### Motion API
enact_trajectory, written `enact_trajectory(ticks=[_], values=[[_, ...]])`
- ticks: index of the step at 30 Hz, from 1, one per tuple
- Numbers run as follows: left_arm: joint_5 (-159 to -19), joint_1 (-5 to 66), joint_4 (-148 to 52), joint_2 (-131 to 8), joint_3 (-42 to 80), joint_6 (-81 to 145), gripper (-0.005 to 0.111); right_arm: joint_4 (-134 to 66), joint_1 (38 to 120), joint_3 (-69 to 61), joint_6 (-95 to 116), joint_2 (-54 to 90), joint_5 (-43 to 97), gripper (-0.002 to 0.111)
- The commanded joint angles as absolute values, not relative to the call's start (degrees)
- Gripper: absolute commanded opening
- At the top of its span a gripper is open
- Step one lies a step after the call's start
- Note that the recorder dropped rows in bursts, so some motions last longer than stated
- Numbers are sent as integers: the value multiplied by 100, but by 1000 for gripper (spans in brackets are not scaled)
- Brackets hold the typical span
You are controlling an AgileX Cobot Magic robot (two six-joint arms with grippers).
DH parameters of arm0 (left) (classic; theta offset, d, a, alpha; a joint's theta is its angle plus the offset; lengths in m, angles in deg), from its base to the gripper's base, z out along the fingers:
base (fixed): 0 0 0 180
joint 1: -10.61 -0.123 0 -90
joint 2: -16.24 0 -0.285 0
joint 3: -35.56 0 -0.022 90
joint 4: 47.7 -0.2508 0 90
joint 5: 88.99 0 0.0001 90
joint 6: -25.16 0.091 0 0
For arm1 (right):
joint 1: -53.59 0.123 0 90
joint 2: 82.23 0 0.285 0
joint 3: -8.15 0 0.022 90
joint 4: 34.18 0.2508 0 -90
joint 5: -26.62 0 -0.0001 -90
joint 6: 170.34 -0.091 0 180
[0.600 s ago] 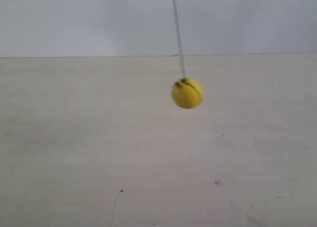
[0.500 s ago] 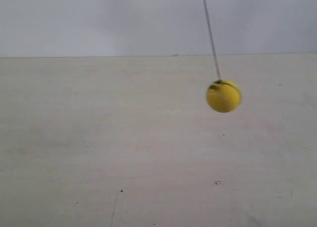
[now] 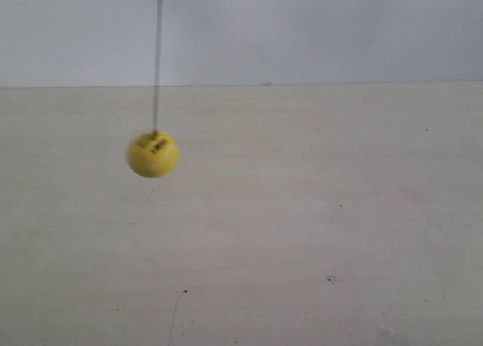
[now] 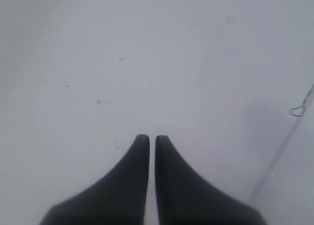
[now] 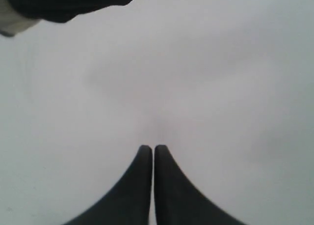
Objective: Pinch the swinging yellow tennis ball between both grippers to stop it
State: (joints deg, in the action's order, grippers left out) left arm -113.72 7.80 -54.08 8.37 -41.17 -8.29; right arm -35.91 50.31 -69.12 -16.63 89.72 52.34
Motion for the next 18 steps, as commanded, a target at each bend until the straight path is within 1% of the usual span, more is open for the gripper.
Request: enact_trajectory(ticks=[1, 3, 5, 7, 8, 10, 12, 13, 18], values=[[-11827, 780, -7157, 693, -3723, -2438, 5, -4877, 5019, -6782, -2871, 8998, 5357, 0], [-11866, 780, -7949, 294, -3372, -3063, 5, -6043, 5019, -6505, -3813, 8975, 5357, 0], [-12028, 780, -9225, -367, -2882, -3865, 5, -7488, 5019, -6043, -5115, 8559, 5387, 0], [-12418, 780, -9906, -780, -2682, -4276, 5, -8323, 5019, -5840, -5578, 8190, 5530, 0], [-12838, 780, -10436, -1166, -2543, -4461, 5, -8855, 5019, -5712, -5964, 7857, 5741, 0], [-13459, 780, -11060, -1789, -2425, -4537, 5, -9279, 5019, -5649, -6244, 7290, 6176, 0], [-13948, 780, -11267, -2279, -2410, -4505, 5, -9445, 5019, -5645, -6261, 6887, 6474, 0], [-14235, 780, -11375, -2707, -2410, -4399, 5, -9594, 5019, -5645, -6233, 6469, 6727, 0], [-14701, 780, -11633, -4001, -2410, -4085, 5, -10088, 5019, -5645, -5838, 5138, 7403, 0]])
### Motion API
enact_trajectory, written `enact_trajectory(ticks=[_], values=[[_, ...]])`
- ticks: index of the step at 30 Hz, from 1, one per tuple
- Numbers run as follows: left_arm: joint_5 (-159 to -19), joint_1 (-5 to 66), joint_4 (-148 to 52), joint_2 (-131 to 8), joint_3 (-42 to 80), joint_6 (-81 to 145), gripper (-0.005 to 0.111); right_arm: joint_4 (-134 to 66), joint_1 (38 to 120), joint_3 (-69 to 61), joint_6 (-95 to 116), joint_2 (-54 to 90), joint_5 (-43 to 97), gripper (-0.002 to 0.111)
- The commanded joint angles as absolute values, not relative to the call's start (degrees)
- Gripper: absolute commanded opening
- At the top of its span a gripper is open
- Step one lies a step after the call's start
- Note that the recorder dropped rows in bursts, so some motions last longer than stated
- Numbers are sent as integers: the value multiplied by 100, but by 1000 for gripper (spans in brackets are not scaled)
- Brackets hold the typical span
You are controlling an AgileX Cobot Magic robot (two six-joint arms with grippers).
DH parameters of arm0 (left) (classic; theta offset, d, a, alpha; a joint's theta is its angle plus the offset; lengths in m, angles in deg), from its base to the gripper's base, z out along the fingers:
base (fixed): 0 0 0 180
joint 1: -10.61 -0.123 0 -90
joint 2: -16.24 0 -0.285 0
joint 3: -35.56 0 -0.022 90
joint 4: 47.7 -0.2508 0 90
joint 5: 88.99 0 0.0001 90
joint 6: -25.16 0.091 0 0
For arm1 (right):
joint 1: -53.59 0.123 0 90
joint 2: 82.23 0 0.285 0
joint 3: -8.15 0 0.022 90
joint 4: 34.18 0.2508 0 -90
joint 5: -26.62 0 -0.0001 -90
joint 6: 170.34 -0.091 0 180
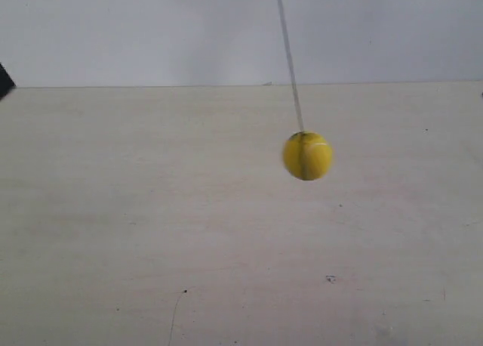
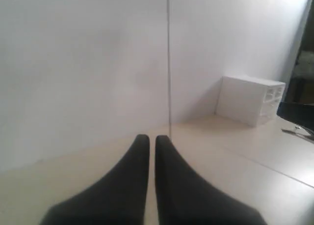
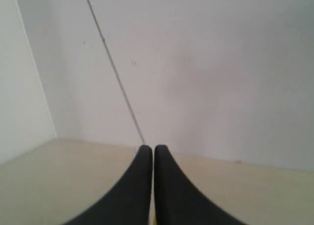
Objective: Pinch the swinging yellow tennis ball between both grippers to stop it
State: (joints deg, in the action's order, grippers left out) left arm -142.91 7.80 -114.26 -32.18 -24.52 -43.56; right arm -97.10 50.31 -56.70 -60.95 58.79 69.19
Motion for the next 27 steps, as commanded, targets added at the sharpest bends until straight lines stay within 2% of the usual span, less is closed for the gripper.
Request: enact_trajectory(ticks=[1, 8, 18, 22, 27], values=[[-14846, 780, -11633, -4259, -2410, -3915, 5, -10101, 5019, -5645, -5708, 4893, 7584, 0], [-15624, 917, -11261, -5929, -2410, -2499, 5, -9826, 5019, -5645, -4317, 3172, 8598, 0], [-15621, 1804, -9985, -7426, -2401, -5, 5, -9546, 5029, -5623, -2935, 1724, 9659, 0], [-15621, 1802, -9818, -7871, -2301, 339, 5, -9531, 5102, -5442, -2858, 1341, 9659, 0], [-15629, 1802, -9788, -8173, -2173, 623, 5, -9326, 5843, -5017, -2577, 1006, 9054, 0]])
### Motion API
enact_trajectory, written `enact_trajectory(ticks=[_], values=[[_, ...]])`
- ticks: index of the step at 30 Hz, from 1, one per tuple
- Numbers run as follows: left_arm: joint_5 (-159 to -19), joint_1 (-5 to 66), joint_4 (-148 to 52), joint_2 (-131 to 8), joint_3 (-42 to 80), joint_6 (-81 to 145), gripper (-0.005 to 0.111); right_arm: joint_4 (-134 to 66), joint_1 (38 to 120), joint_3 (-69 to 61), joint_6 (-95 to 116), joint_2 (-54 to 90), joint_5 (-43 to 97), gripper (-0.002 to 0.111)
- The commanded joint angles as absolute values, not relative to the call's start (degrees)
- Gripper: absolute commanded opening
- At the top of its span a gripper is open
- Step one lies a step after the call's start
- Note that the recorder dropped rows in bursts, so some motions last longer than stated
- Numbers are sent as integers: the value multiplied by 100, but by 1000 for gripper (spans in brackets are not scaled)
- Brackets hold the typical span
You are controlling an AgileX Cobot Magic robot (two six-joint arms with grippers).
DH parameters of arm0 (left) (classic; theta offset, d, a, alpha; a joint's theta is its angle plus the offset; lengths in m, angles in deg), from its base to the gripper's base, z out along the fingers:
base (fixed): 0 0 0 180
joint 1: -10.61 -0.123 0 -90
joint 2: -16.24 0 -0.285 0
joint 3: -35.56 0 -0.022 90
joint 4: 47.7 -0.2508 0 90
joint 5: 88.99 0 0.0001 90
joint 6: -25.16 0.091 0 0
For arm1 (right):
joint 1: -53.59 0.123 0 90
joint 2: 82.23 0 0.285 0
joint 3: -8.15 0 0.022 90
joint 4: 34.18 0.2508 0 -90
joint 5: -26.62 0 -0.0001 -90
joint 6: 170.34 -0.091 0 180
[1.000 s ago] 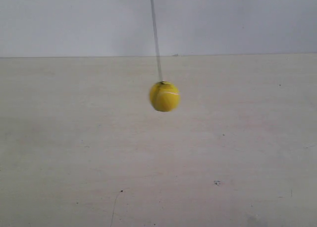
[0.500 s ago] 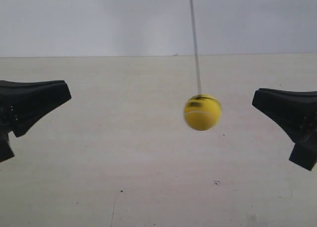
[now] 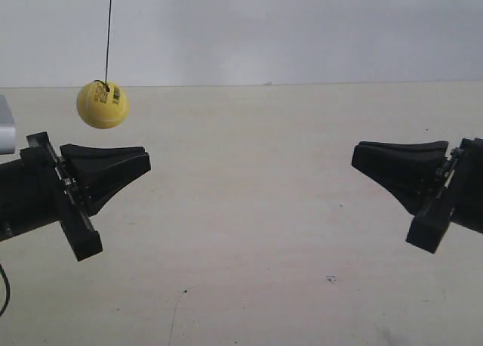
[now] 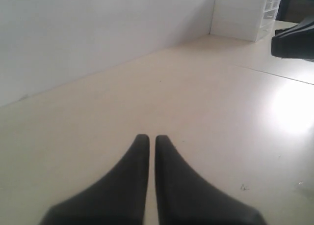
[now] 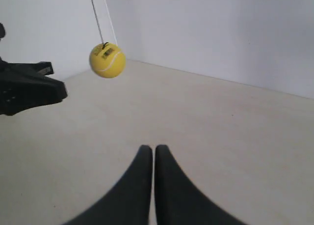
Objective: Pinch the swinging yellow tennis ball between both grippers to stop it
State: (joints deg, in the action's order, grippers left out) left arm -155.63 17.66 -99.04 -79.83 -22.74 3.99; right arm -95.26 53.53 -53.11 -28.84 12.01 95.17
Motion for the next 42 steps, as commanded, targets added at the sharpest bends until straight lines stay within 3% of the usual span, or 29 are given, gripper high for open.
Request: enact_trajectory(ticks=[1, 5, 14, 42], values=[[-15629, 1802, -9780, -8204, -2160, 693, 5, -9136, 6028, -4944, -2475, 961, 8763, 0], [-15618, 1802, -9438, -8363, -2160, 989, 5, -8688, 6597, -4586, -2126, 843, 7774, 0], [-15847, 1802, -9640, -9006, -1940, 1259, 5, -8633, 7352, -3972, -2022, 40, 7101, 0], [-15644, 1802, -9291, -9358, -1794, 1649, 5, -8576, 7363, -3972, -1912, -131, 7223, 0]])
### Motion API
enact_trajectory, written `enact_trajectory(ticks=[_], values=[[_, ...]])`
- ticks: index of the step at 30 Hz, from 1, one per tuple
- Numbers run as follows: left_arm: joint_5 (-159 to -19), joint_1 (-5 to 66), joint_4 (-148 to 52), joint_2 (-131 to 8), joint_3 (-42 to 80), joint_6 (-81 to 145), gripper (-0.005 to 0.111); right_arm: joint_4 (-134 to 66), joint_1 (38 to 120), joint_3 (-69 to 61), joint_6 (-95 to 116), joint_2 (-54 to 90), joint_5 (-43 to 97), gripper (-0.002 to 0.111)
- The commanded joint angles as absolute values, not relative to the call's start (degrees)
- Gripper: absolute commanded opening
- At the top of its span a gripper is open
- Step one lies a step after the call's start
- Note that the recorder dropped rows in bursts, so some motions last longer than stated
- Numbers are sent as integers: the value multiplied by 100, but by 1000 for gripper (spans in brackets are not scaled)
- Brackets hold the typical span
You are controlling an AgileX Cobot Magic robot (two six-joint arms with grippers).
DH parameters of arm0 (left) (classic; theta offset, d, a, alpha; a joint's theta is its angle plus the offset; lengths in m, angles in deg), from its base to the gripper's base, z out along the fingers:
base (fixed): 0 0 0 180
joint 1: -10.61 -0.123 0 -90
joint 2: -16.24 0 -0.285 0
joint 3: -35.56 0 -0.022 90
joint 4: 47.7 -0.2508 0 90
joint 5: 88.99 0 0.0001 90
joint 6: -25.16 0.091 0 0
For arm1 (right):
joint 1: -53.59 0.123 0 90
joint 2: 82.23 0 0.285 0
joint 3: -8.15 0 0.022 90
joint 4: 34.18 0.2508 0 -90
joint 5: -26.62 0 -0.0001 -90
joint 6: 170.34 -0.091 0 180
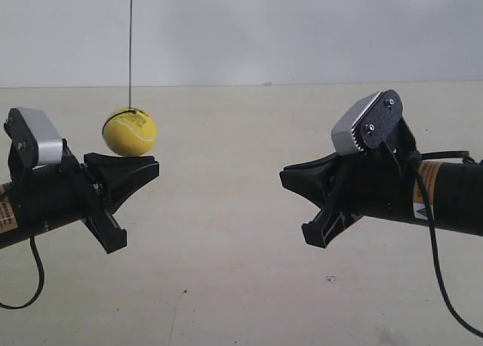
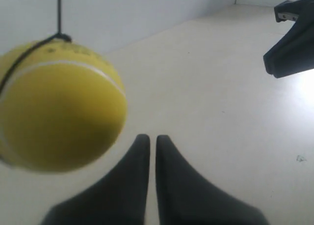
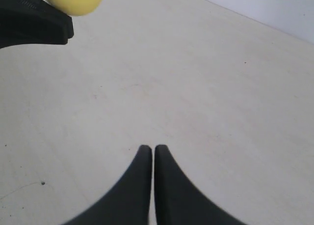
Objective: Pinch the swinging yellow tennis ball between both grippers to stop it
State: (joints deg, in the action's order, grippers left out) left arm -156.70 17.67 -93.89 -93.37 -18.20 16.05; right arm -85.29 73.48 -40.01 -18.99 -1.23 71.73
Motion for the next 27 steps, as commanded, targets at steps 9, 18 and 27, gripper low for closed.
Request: enact_trajectory(ticks=[9, 18, 27], values=[[-15491, 1802, -9053, -9358, -1794, 1731, 5, -8234, 7363, -3972, -1521, -131, 6960, 0], [-15495, 1802, -9120, -9358, -1794, 1716, 5, -6531, 7363, -3972, -377, -131, 6066, 0], [-15530, 1802, -9159, -9358, -1794, 1732, 5, -6825, 7363, -3972, -847, -131, 6334, 0]])
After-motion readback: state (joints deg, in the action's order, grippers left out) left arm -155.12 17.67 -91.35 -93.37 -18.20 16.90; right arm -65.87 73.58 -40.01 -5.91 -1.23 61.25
